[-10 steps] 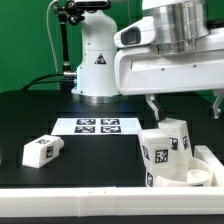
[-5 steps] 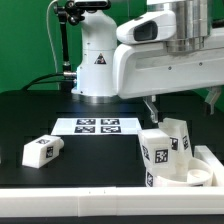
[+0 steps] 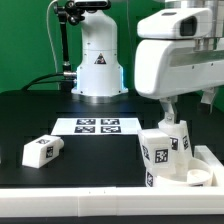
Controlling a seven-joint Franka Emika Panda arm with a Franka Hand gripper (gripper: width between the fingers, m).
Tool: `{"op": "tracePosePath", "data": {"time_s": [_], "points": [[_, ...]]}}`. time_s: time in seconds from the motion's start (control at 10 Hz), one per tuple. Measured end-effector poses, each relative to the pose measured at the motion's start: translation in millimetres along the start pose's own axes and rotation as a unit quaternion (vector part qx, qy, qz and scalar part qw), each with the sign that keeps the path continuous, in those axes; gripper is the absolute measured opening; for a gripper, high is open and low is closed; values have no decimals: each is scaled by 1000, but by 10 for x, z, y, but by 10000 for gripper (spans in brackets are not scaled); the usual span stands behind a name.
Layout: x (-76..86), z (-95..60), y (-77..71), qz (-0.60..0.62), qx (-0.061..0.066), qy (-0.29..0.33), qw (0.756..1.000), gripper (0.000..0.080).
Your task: Assemble stool
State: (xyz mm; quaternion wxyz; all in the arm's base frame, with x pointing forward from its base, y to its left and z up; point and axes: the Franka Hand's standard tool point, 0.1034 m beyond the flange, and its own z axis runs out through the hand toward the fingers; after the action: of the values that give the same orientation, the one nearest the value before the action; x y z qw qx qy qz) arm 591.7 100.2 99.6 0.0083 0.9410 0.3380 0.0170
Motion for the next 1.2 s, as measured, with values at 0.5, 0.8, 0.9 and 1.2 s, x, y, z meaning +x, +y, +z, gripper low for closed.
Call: {"op": "tracePosePath", "data": {"time_s": [0.5, 0.8, 0.9, 1.2], "points": [[-34, 67, 12, -93, -7, -4, 996, 649], [-100, 133, 26, -89, -3, -9, 996, 649], [-100, 133, 25, -88, -3, -9, 996, 646], [-113, 149, 34, -87, -3, -11, 996, 457]]}}
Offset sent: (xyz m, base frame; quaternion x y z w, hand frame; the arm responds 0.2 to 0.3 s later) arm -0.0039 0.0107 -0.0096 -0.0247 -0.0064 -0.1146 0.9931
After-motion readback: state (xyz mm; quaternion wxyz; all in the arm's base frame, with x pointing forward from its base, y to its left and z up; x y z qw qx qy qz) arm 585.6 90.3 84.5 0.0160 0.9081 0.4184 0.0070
